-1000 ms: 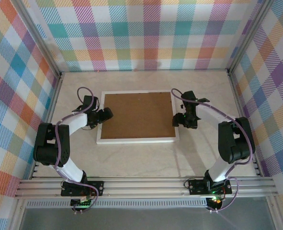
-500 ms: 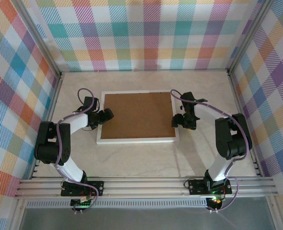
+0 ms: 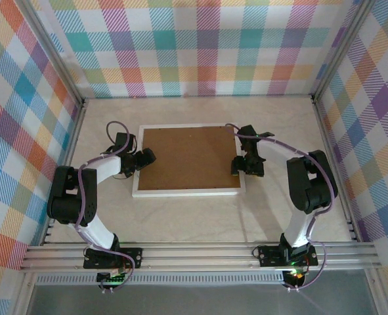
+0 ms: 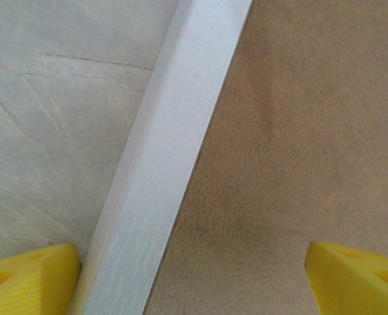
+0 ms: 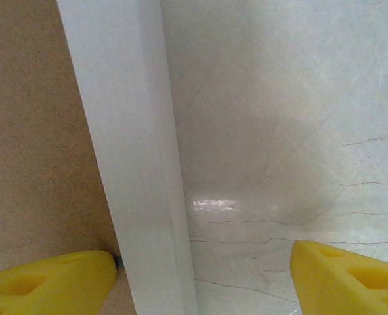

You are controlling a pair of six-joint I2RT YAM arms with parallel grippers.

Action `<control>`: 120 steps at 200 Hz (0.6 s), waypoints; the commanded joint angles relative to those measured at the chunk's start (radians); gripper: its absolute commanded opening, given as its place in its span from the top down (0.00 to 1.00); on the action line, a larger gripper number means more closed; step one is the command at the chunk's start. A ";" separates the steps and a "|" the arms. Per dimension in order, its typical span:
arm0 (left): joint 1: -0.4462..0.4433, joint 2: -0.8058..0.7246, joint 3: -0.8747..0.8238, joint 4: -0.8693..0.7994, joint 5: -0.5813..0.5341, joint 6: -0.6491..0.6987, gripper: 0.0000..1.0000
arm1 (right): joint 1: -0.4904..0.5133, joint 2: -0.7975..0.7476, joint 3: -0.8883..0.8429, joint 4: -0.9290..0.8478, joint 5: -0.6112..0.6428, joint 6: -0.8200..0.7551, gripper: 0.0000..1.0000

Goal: Put the photo into the frame

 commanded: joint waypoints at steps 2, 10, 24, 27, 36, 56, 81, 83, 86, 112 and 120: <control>-0.042 0.038 -0.026 0.050 0.085 -0.018 0.11 | 0.060 0.100 -0.033 0.060 -0.119 0.030 0.25; -0.042 0.037 -0.023 0.046 0.084 -0.018 0.11 | 0.060 0.095 -0.034 0.064 -0.131 0.035 0.25; -0.041 0.035 -0.020 0.043 0.082 -0.022 0.11 | 0.059 0.073 -0.034 0.065 -0.143 0.040 0.24; -0.042 0.034 -0.019 0.043 0.082 -0.023 0.11 | 0.059 0.067 -0.034 0.066 -0.146 0.042 0.24; -0.041 0.033 -0.018 0.044 0.081 -0.028 0.11 | 0.054 0.044 -0.036 0.076 -0.172 0.047 0.24; -0.042 0.035 -0.017 0.049 0.083 -0.039 0.11 | 0.032 -0.010 -0.054 0.125 -0.258 0.068 0.24; -0.041 0.038 -0.012 0.048 0.082 -0.042 0.11 | -0.005 -0.041 -0.084 0.170 -0.313 0.068 0.24; -0.043 0.039 -0.013 0.049 0.082 -0.041 0.11 | -0.011 -0.041 -0.087 0.170 -0.317 0.068 0.24; -0.042 0.039 -0.012 0.047 0.082 -0.041 0.11 | -0.018 -0.043 -0.089 0.170 -0.323 0.068 0.24; -0.039 0.028 -0.005 0.029 0.069 -0.034 0.11 | -0.054 -0.075 -0.083 0.124 -0.274 0.037 0.24; -0.037 0.021 0.000 0.018 0.061 -0.027 0.11 | -0.056 -0.095 -0.065 0.093 -0.225 0.014 0.24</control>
